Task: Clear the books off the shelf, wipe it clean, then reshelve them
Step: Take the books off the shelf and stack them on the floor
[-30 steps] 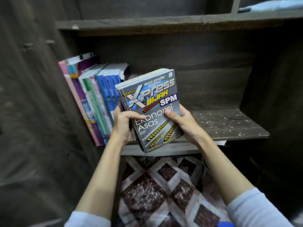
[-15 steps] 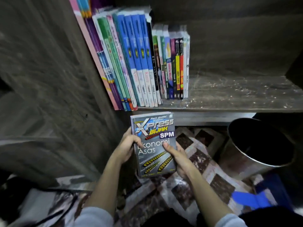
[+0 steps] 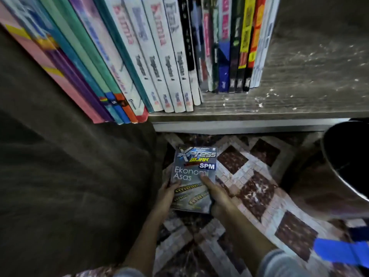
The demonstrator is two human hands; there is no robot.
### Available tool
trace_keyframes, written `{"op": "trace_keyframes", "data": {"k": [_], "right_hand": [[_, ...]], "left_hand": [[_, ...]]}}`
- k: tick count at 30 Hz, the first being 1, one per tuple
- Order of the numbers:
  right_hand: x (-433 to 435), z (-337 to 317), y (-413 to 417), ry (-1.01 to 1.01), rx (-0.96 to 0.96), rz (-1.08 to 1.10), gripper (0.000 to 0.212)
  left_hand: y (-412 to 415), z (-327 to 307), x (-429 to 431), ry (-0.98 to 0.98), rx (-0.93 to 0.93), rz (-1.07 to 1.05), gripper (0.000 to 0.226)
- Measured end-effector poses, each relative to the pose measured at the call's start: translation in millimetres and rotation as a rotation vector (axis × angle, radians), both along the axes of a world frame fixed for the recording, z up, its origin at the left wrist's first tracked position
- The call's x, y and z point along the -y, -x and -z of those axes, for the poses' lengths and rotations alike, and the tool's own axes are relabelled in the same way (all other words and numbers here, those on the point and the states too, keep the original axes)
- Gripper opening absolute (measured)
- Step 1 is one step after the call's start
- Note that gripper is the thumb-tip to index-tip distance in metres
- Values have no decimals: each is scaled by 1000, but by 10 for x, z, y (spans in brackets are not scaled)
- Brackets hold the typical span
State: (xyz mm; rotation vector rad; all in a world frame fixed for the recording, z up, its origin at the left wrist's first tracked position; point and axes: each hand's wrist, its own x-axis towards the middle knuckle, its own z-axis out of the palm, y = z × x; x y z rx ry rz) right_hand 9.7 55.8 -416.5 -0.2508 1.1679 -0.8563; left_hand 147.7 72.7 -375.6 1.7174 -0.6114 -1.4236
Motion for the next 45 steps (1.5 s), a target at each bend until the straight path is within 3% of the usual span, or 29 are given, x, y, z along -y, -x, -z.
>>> {"op": "trace_keyframes", "data": {"k": [5,11,15,21,23,24,25,28,32,35,38,45], "right_hand": [[358,281,-166,-42,-3,-32,75],[658,333,-251,-55,-39,-143,18],[753,368,-280,-96,-112,-288,6],[761,383,-300,-35,-376,-561,42],[789,467,-281,17,-470,-632,85],[798,424,-247,50,-520,-659,99],[781,285,-208,89,-585,-677,99],[694,-255,-69,197,-760,-645,64],[501,-803,138,276,-909,-500,40],[267,-1246,271,326,-961,-450,17],[58,-1565,366,330,-980,-400,20],[-269,-2223,794,415,-990,-215,9]], "left_hand": [[-105,365,331,-28,73,-24,33],[-228,537,601,-179,113,-46,20],[-277,701,627,-224,180,-44,21],[-304,682,669,-249,464,78,35],[-277,652,651,-237,513,127,41],[-238,579,633,-215,548,148,43],[-200,525,615,-185,583,172,44],[-28,292,551,-88,634,218,45],[243,-115,419,-6,555,225,43],[398,-452,270,65,578,242,22],[491,-824,96,123,500,245,21],[516,-1699,-201,316,647,390,35]]}}
